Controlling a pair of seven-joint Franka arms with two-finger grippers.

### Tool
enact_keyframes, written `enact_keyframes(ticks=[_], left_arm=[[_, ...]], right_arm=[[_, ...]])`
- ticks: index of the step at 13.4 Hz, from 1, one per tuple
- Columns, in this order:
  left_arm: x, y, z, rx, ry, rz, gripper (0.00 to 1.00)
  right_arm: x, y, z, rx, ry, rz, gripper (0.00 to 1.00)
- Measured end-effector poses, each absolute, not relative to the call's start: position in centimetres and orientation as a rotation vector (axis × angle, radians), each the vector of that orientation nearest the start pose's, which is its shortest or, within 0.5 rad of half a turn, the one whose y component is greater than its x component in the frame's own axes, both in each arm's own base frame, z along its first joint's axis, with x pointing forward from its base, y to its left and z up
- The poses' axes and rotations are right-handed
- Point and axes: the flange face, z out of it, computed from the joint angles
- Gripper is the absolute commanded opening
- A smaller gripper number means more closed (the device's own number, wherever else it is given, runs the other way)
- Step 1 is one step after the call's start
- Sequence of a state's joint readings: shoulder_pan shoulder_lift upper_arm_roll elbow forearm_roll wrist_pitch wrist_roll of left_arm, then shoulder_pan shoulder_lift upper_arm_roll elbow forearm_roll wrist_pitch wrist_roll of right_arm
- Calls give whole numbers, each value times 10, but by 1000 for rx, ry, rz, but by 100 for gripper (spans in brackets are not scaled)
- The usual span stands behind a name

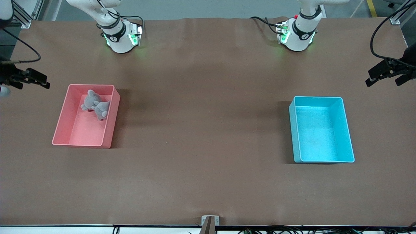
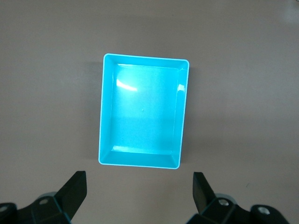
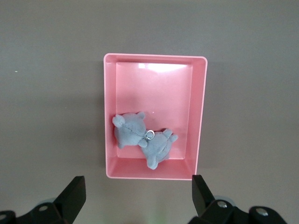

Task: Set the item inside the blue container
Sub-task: 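Reach the right gripper into the pink box and grasp a grey toy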

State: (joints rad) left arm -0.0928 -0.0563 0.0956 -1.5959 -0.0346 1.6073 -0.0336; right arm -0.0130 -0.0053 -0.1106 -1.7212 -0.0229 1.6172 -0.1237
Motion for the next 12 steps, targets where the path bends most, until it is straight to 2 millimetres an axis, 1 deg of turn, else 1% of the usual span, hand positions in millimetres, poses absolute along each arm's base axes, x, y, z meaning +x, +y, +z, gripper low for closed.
enact_keyframes(ticks=[3,4,6,7,9,11,12], left_arm=[[541,0,647,-3180,-59,-106,100],[541,0,647,-3180,-59,-106,100],[541,0,647,-3180,-59,-106,100],[541,0,647,-3180,-59,-106,100],[541,0,647,-3180,-59,-106,100],[541,0,647,-3180,-59,-106,100],[541,0,647,-3180,-59,-107,100]], right_arm=[[582,-88,501,-3163,31,268,100],[589,-97,483,-3161,52,303,100],[592,-115,452,-3157,93,316,100],[590,-120,435,-3154,108,300,100],[578,-127,391,-3133,143,267,100],[557,-131,346,-3111,180,265,100],[546,-130,328,-3101,192,270,100]])
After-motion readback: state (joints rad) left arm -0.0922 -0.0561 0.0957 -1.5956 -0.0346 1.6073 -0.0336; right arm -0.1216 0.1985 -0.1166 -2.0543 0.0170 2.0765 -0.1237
